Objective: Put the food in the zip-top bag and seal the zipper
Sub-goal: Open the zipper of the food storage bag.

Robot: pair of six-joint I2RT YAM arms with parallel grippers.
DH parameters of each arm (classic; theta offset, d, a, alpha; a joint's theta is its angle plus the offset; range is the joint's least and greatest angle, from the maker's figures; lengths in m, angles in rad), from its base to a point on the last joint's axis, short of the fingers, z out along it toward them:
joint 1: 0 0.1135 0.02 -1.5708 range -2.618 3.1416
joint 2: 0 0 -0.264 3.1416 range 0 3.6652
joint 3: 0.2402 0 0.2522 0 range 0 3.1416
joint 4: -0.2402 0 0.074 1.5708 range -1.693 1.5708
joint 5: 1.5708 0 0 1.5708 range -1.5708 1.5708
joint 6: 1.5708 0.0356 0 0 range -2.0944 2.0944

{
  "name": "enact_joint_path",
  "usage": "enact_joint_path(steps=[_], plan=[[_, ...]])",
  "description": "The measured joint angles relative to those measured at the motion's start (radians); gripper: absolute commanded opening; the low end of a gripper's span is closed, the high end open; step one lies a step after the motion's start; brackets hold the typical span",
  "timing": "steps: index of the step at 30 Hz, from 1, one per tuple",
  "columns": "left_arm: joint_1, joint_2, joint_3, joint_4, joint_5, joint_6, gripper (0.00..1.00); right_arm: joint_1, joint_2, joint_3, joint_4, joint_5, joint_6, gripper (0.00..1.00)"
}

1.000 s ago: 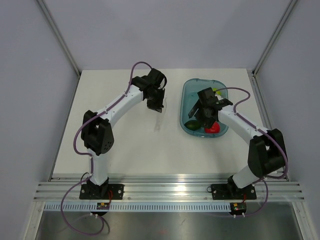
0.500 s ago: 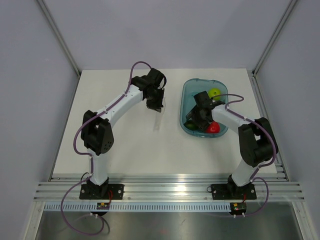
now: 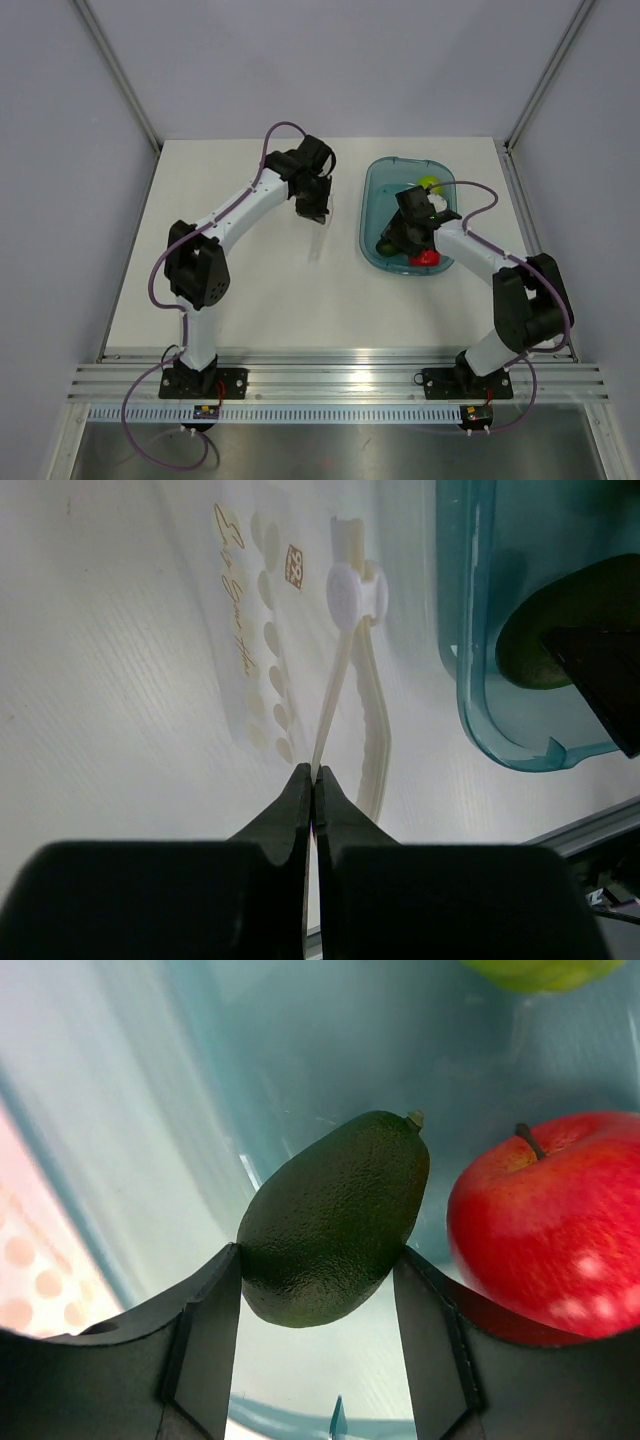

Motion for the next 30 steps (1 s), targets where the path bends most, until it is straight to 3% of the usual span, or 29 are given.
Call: enact_joint_path(steps=[3, 7, 12, 19, 30], plan=[[-0.011, 0.014, 0.03, -0.002, 0.002, 0.0, 0.0, 0.0, -0.073, -0.016, 0.022, -0.002, -0.071, 0.32], [-0.019, 0.015, 0.031, -0.002, 0.011, 0.001, 0.0, 0.017, -0.167, -0.013, 0.056, 0.012, -0.156, 0.39], [-0.021, 0.016, 0.039, -0.004, 0.048, 0.004, 0.0, 0.135, -0.195, 0.068, 0.072, 0.079, -0.22, 0.39], [-0.026, 0.058, 0.087, -0.001, 0.105, -0.013, 0.0, 0.229, -0.222, 0.112, 0.098, 0.134, -0.227, 0.38], [-0.053, 0.115, 0.146, -0.003, 0.145, -0.05, 0.0, 0.253, -0.206, 0.155, 0.105, 0.183, -0.2, 0.38]])
